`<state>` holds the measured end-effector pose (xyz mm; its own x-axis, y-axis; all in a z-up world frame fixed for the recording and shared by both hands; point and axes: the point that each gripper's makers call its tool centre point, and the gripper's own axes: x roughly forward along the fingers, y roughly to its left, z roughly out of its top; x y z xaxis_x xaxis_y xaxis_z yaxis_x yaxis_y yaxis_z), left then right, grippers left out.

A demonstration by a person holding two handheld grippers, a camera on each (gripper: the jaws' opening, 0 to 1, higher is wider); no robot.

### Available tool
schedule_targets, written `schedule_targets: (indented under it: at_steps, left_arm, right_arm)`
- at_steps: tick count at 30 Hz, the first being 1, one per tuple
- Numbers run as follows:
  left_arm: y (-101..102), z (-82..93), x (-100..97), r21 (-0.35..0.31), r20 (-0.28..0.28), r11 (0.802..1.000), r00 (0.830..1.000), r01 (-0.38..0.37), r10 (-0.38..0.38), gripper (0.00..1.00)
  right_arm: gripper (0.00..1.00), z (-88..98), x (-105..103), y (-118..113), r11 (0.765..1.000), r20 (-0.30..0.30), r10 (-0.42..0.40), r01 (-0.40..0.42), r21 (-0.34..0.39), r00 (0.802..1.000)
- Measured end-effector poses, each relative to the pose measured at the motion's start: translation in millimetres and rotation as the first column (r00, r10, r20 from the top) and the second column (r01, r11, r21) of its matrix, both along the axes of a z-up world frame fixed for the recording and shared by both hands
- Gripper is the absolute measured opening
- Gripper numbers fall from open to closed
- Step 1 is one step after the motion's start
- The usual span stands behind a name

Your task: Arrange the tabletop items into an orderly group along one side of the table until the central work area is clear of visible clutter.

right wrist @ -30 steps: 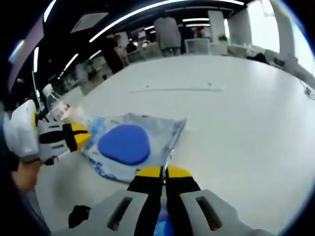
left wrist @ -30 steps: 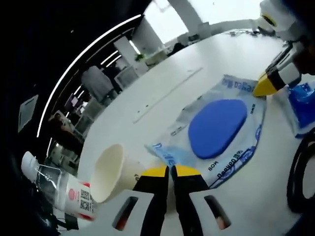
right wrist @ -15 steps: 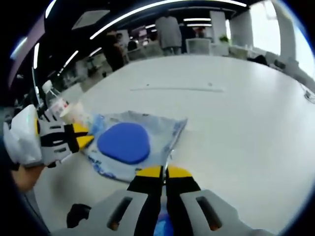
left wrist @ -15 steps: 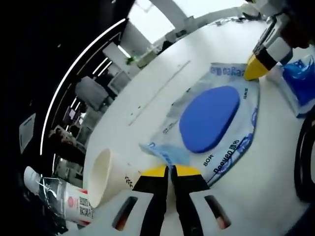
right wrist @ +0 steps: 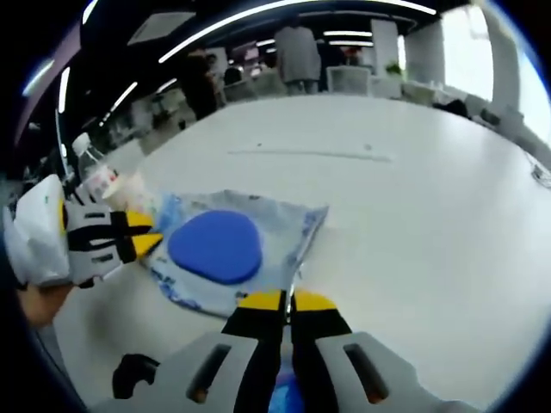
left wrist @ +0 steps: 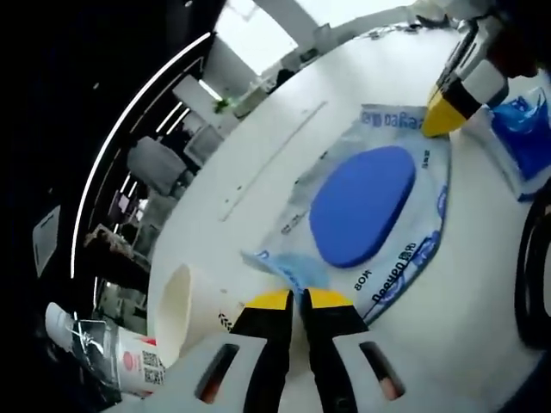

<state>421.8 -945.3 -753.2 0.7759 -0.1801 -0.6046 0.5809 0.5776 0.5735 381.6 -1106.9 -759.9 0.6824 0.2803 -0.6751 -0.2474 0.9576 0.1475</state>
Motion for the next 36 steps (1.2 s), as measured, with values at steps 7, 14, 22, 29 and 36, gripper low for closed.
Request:
schedule_targets:
  at_steps: [7, 14, 22, 29, 36]
  left_arm:
    - [-7, 25.5, -0.4, 0.008, 0.073, 0.999, 0.996, 0.045, -0.045, 0.11]
    - [-26, 41.9, -15.3, -0.075, 0.112, 0.993, 0.990, 0.095, -0.087, 0.16]
    - [-7, 60.2, -30.5, -0.139, 0.130, 0.988, 0.990, 0.065, -0.047, 0.25]
    - [13, 73.3, -51.2, -0.216, 0.114, 0.976, 0.993, 0.013, 0.012, 0.41]
    - [44, 88.5, -68.9, -0.273, 0.095, 0.961, 0.992, -0.053, 0.082, 0.50]
  right_arm:
    - [0.00, -0.2, 0, 0, 1.000, 0.005, -0.017, 0.017, -0.008, 1.000]
    - [0.02, 3.0, 1, 5, 0.997, 0.041, 0.044, -0.041, -0.067, 0.998]
    - [0.33, 21.3, 6, 14, 0.993, 0.122, 0.063, -0.050, -0.103, 0.991]
    - [0.50, 46.7, 6, 15, 0.995, 0.198, 0.061, -0.044, -0.090, 0.978]
    - [0.59, 71.3, -8, 10, 0.994, 0.239, 0.075, -0.055, -0.091, 0.968]
